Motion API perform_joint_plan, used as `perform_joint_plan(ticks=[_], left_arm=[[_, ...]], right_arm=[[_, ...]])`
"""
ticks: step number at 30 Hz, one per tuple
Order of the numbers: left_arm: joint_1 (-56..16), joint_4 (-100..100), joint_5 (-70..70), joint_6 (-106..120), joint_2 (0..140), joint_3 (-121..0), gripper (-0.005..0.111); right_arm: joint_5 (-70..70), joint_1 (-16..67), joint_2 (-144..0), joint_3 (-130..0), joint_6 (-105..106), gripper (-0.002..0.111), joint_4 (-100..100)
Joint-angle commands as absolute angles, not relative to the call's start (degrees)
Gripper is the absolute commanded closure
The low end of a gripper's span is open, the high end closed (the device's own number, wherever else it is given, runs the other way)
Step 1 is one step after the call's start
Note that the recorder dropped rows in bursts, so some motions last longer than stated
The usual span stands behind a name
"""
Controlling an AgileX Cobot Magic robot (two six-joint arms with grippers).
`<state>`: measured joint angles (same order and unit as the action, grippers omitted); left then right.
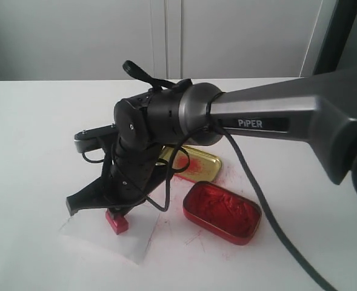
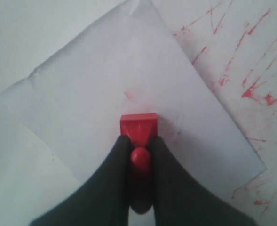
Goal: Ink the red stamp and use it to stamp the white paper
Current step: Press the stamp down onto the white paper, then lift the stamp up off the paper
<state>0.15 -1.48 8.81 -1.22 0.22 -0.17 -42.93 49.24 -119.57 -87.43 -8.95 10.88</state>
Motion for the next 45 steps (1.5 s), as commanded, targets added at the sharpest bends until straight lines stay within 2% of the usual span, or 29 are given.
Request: perform_joint_plan(ticks=[1,27,39,45], left_arm=[[-0.01,-1.40,8.60,-1.28,0.00,0.00,0.107],[-0.01,-1.40,8.60,-1.28,0.00,0.00,0.107],[-0.01,-1.40,8.60,-1.28,0.00,0.00,0.107],[-0.01,-1.40,8.60,-1.28,0.00,0.00,0.107]], right_arm=[[-42.20,48.04,-120.19,-87.19,-5.63,0.108,14.49],[-40.65,44.39,-117.27,-86.62,-4.00,0.108,18.92],[-39.28,35.99,-117.27,-86.62,18.87,0.108,50.03],[-30.35,35.37,-121.21,-86.62,21.69,0.108,66.03]])
